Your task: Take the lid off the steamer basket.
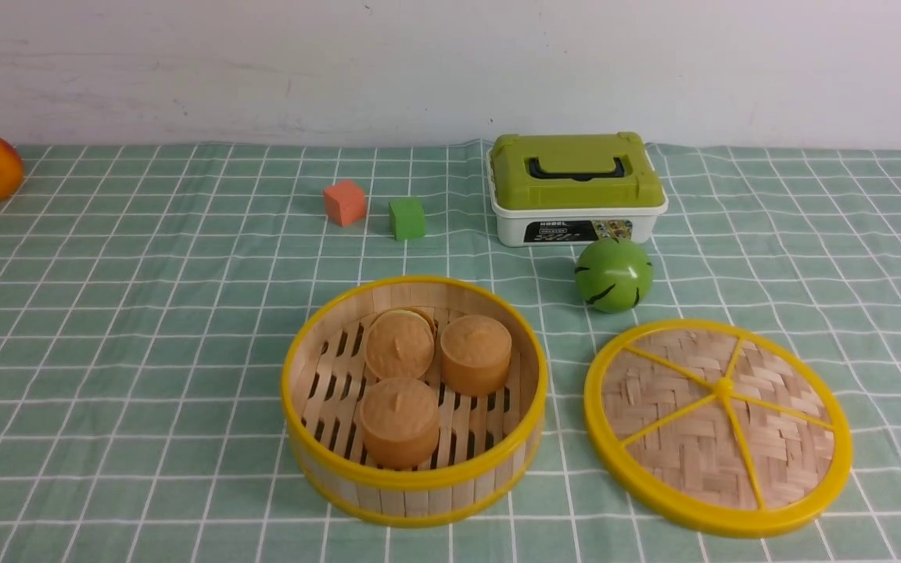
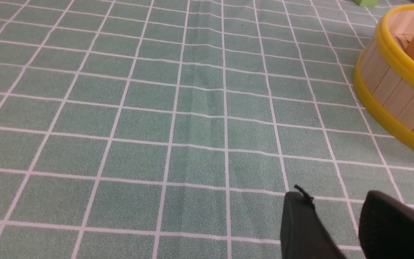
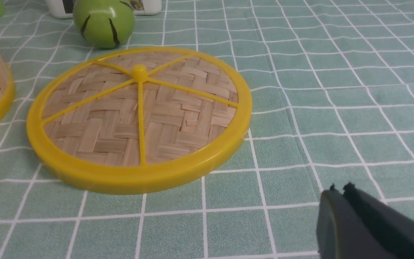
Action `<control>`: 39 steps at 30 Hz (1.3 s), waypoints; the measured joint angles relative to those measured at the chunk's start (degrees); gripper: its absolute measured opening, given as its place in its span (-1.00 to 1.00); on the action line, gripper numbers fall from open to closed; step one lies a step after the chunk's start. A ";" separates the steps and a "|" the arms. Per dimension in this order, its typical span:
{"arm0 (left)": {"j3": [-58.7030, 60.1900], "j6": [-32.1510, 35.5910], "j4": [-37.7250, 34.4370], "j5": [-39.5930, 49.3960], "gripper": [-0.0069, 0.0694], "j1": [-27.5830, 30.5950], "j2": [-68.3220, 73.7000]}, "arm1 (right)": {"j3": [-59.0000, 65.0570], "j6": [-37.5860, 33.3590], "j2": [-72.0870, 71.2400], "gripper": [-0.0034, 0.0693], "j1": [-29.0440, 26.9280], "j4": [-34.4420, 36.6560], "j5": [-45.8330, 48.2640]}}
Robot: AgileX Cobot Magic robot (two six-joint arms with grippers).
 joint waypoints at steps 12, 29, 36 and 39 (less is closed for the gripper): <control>0.00 0.00 0.00 0.00 -0.19 0.00 0.00 | -0.05 0.00 0.00 -0.90 0.00 0.00 0.00; 0.00 0.00 0.00 -0.45 -0.19 0.00 0.00 | -0.05 0.00 0.00 -0.84 0.00 0.00 0.00; 0.00 0.00 0.00 -0.45 -0.19 0.00 0.00 | -0.05 0.00 0.00 -0.83 0.00 0.00 0.07; 0.00 0.00 0.00 -0.45 -0.19 0.00 0.00 | -0.05 0.00 0.00 -0.82 0.00 0.00 0.07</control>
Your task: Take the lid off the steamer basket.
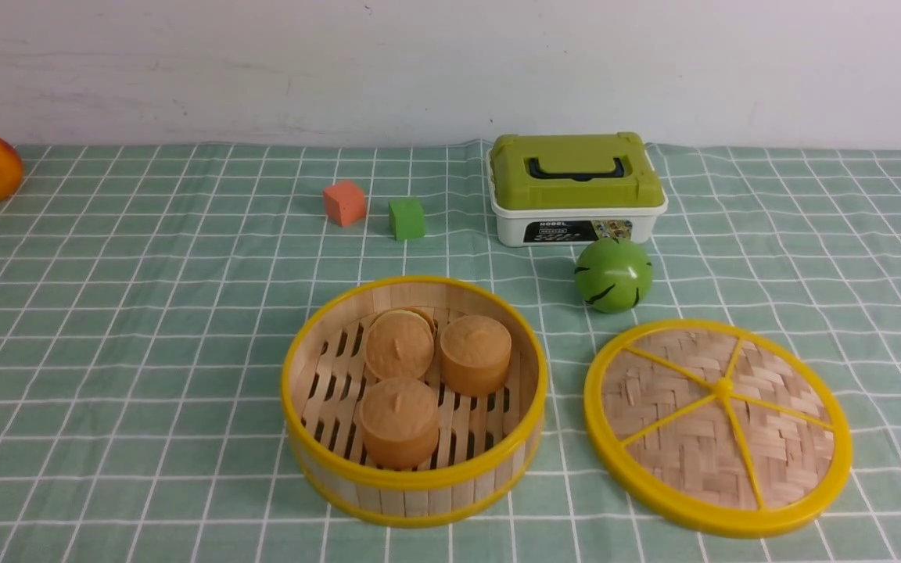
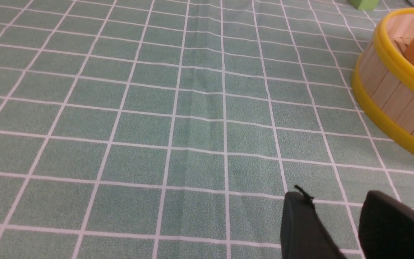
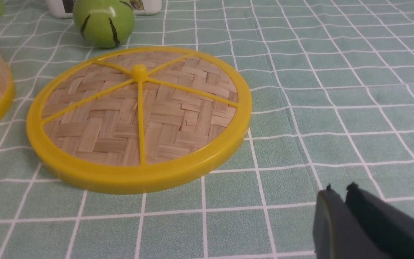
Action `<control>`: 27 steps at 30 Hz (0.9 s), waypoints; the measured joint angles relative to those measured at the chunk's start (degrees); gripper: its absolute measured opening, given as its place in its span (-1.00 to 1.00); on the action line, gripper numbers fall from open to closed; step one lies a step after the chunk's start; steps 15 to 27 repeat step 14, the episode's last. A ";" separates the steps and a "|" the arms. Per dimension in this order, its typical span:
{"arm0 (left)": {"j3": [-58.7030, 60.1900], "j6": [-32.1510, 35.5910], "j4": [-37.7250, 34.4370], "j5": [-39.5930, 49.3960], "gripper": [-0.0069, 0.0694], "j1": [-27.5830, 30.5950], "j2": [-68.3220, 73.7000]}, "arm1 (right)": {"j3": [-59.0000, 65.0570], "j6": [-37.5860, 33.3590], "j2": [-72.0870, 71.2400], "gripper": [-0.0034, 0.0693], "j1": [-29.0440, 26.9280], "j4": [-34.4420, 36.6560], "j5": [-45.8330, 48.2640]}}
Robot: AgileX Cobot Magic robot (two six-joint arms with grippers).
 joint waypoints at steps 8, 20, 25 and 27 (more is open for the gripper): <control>0.00 0.00 0.00 0.00 -0.19 0.00 0.00 | 0.00 0.00 0.00 -0.79 0.00 0.00 0.00; 0.00 0.00 0.00 0.00 -0.19 0.00 0.00 | 0.00 0.00 0.00 -0.77 0.00 0.00 0.00; 0.00 0.00 0.00 0.00 -0.19 0.00 0.00 | 0.00 0.00 0.00 -0.77 0.00 0.00 0.00; 0.00 0.00 0.00 0.00 -0.19 0.00 0.00 | 0.00 0.00 0.00 -0.77 0.00 0.00 0.00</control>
